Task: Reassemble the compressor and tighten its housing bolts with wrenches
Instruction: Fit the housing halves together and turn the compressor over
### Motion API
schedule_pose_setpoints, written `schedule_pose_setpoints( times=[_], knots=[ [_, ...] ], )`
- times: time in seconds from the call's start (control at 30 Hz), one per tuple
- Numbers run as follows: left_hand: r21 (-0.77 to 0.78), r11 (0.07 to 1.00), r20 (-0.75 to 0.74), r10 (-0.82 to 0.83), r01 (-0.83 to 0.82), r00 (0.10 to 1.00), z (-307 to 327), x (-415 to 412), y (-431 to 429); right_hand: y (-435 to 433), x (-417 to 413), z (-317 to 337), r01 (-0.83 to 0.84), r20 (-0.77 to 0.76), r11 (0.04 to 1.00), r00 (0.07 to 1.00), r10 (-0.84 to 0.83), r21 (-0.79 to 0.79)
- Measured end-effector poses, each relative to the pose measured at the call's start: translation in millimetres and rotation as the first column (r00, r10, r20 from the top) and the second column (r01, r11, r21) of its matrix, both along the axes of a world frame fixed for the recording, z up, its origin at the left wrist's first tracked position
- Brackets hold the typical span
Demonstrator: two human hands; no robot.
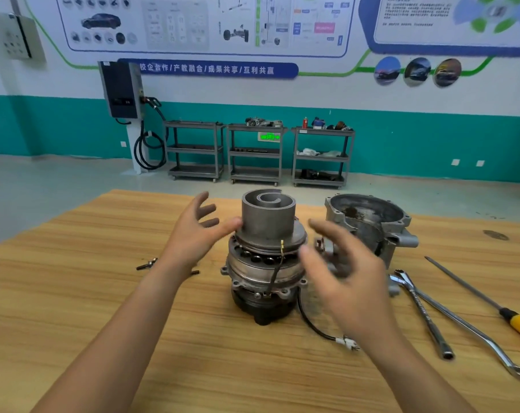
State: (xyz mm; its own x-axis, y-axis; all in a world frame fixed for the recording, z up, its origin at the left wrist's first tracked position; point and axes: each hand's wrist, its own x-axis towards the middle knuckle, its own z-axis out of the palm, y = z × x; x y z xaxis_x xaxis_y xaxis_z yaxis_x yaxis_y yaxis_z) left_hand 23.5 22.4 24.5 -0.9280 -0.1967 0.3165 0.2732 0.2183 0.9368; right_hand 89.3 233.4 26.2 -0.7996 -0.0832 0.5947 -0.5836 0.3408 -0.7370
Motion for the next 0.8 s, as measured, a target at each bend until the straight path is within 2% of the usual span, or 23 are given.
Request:
schedule_pose_setpoints(
  times=[0.03,0.1,0.17,0.23,0.3,0.4,0.43,0.47,0.53,0.57,0.7,0.8],
  knots=[
    [0.028,1.0,-0.018,0.006,-0.006,1.0,-2,2,0,3,-11,0,0.011,0.055,0.993,0.999,-0.004,-0.114],
    [-0.005,0.993,-0.007,-0.115,0.115,0.993,-2,6,9,2,-32,3,-0.037,0.258,0.965,0.96,0.106,-0.259],
    [-0.13,0.975,0.033,-0.18,0.183,0.983,-3,7,21,-1,-43,-3,-0.086,0.367,0.957,0.911,0.188,-0.278],
    [-0.168,0.979,0.019,-0.11,0.112,0.994,-4,8,21,-3,-38,-13,-0.097,0.375,0.962,0.907,0.191,-0.256],
    [-0.156,0.987,-0.009,0.032,-0.033,0.999,-6,6,11,0,-26,-20,-0.067,0.293,0.964,0.945,0.144,-0.259],
    [-0.085,0.959,-0.03,0.269,-0.27,0.963,-9,7,-7,12,-13,-25,0.031,0.176,0.938,0.984,0.033,-0.345],
    [-0.044,0.969,-0.038,0.24,-0.242,0.97,-9,9,-10,13,-12,-23,0.057,0.173,0.923,0.985,0.01,-0.379],
    [-0.023,0.99,-0.037,0.136,-0.137,0.99,-9,10,-10,12,-14,-20,0.059,0.188,0.914,0.982,0.019,-0.402],
    [-0.065,0.988,0.022,-0.136,0.137,0.991,-11,15,-5,6,-21,-11,0.014,0.259,0.925,0.962,0.092,-0.38],
    [-0.1,0.97,0.052,-0.216,0.22,0.975,-13,17,-2,2,-25,-6,-0.009,0.295,0.933,0.948,0.123,-0.36],
    [-0.079,0.965,0.04,-0.246,0.248,0.969,-20,21,1,-3,-35,-3,-0.04,0.327,0.946,0.933,0.151,-0.322],
    [-0.03,0.972,0.054,-0.232,0.234,0.971,-22,25,3,6,-43,-8,0.017,0.312,0.943,0.946,0.092,-0.331]
  ],
)
